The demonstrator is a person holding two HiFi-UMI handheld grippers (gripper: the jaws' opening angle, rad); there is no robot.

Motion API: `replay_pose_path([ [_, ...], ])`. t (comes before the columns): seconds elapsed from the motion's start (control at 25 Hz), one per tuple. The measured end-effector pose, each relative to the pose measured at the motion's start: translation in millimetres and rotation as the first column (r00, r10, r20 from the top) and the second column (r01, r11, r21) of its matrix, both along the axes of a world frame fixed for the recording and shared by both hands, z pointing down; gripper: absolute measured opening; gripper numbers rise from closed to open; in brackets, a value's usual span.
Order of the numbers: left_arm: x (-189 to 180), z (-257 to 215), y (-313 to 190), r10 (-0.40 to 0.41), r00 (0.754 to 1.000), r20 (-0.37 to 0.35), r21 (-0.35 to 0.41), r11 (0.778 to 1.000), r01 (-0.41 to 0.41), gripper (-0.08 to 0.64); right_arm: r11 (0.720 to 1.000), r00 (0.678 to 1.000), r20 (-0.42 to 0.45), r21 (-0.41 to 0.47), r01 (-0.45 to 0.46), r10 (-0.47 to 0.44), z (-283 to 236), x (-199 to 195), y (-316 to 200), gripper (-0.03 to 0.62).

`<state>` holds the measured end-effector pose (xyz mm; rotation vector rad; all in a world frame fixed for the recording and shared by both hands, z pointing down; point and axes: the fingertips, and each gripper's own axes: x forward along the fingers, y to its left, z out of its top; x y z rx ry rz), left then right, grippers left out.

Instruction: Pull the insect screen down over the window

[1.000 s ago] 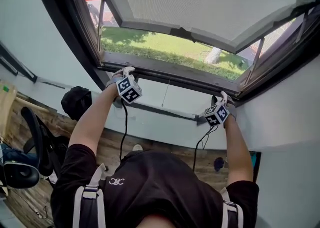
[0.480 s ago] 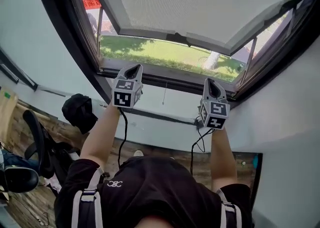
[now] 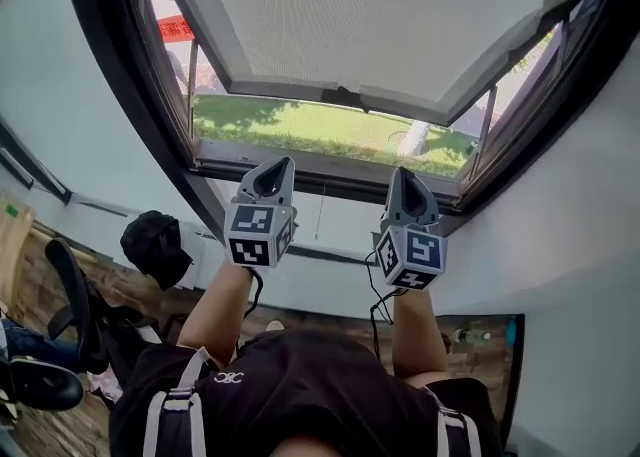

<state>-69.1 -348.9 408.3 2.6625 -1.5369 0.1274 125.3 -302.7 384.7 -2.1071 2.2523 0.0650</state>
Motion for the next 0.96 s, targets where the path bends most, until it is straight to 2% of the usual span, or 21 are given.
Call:
replay_pose_path([
  [0.6, 12, -1, 5, 0.022, 1.000, 0.018, 0.006, 1.000, -0.022, 0.012, 1.000, 0.999, -0.035, -0.011, 0.019, -0.019, 8, -15, 1, 0.004],
  [0.8, 13, -2, 8, 0.050, 0.998, -0.043, -0.015, 0.999, -0.051, 0.012, 1.000, 0.999, -0.040, -0.011, 0.025, -0.025, 8, -18, 0, 0.003],
  [0.96, 13, -4, 7, 0.045, 0.999, -0.029, -0.002, 0.999, -0.045, 0.012, 1.000, 0.999, -0.045, -0.009, 0.027, -0.027, 9, -19, -1, 0.003],
])
